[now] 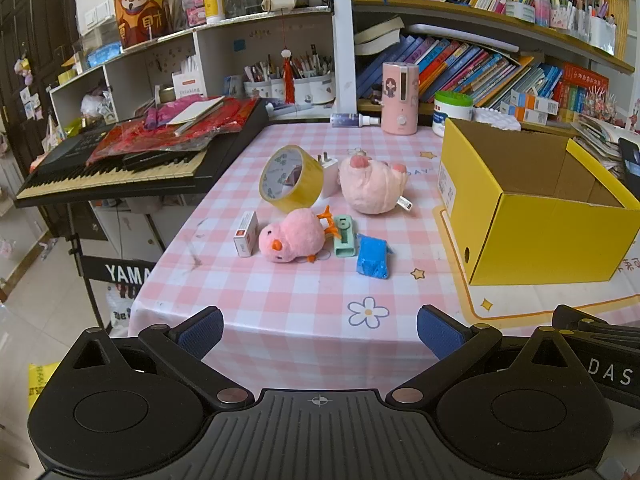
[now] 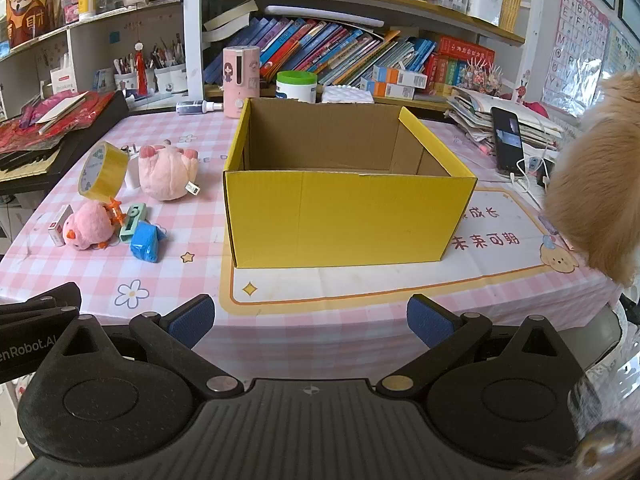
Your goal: Organize objects
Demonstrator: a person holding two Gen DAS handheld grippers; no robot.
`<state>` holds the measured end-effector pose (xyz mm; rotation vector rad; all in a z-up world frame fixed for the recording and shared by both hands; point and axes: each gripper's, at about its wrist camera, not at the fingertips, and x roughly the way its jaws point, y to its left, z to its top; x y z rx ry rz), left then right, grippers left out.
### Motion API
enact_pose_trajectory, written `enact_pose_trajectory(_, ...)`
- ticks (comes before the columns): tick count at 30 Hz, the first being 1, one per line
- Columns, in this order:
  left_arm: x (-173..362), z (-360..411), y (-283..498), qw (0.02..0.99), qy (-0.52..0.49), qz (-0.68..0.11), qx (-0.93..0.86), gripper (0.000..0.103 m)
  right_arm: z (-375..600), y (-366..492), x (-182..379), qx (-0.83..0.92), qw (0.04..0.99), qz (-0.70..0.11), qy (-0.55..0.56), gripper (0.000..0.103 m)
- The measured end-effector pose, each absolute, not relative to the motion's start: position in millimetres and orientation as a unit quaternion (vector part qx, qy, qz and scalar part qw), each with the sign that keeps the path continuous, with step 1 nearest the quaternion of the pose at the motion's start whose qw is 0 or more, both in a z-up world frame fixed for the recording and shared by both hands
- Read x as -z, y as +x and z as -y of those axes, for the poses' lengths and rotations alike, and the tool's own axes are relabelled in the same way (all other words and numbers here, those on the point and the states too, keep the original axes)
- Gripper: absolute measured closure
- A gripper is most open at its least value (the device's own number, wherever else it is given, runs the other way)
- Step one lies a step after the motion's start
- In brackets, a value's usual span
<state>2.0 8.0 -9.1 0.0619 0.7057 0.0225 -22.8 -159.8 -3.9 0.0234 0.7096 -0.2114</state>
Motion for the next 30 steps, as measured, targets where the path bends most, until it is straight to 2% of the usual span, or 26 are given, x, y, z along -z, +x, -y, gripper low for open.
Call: enact_pose_trajectory(30,8.7,-19.0,3.0,0.936,0.028,-0.351,-0.027,0.000,149.8,-21.5,3.3,0.087,0.933,-0.348,0.010,0.000)
